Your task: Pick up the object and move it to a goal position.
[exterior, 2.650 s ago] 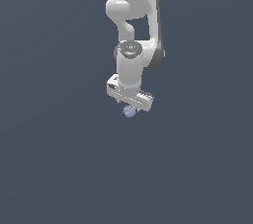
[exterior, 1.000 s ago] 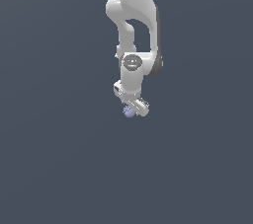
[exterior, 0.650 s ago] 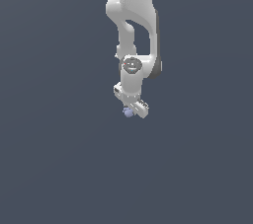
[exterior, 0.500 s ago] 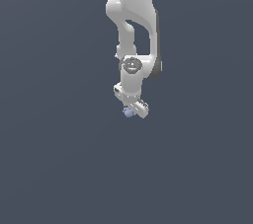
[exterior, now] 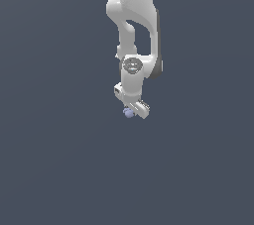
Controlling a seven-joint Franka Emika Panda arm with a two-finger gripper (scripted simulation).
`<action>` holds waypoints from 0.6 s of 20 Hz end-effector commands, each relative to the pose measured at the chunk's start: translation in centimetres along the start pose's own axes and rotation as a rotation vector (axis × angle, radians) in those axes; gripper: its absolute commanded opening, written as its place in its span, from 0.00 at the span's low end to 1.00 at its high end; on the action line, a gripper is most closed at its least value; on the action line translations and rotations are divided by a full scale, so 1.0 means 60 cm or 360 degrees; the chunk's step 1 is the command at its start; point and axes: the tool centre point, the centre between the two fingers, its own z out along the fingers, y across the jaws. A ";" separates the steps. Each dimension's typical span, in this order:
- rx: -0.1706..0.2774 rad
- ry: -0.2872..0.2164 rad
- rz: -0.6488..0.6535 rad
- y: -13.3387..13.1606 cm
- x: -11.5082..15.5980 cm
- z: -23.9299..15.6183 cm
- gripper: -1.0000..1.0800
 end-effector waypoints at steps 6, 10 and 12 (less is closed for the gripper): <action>0.0001 0.0001 0.0000 -0.008 0.011 -0.042 0.00; 0.0001 0.0001 0.0001 -0.015 0.022 -0.084 0.00; 0.0000 0.0002 0.0001 -0.019 0.029 -0.111 0.00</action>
